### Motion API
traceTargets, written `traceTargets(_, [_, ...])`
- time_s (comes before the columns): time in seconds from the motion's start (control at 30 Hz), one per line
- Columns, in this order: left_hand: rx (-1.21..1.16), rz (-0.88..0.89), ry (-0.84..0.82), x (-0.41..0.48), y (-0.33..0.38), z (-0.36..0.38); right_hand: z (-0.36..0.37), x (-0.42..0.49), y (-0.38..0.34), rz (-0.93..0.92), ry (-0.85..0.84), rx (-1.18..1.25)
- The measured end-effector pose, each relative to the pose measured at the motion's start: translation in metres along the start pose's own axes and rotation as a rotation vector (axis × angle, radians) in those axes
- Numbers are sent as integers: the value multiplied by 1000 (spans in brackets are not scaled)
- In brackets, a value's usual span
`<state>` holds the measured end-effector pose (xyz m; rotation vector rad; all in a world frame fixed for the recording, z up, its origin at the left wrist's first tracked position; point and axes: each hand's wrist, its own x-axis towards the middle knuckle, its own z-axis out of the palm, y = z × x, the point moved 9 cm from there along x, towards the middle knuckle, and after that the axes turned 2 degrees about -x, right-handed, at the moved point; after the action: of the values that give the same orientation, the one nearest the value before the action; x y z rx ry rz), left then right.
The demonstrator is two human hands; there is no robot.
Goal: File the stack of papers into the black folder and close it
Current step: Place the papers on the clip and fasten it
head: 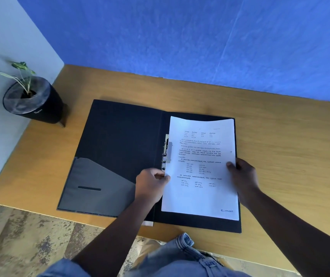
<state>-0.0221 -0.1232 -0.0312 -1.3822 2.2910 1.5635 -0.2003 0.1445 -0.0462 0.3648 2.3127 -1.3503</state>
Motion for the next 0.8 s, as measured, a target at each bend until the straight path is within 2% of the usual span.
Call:
traceTargets(0.33, [136,54,52,-3,6,-5,-8,-7,-17,-153,139,-299])
traceTargets(0.47, [169,53,62,-3,5,-5,-5,-6,-14,-143,124,-344])
traceTargets(0.6, [170,87,83,-5,7,-8,-5,-5,-19,-213,83,-323])
traceTargets(0.7, [196,217,158,-14,19,-13,-21,2,-24,-212,147,-283])
traceTargets(0.8, [255,567,153,-36,53,3,-31,19,-41,-279,181,-335])
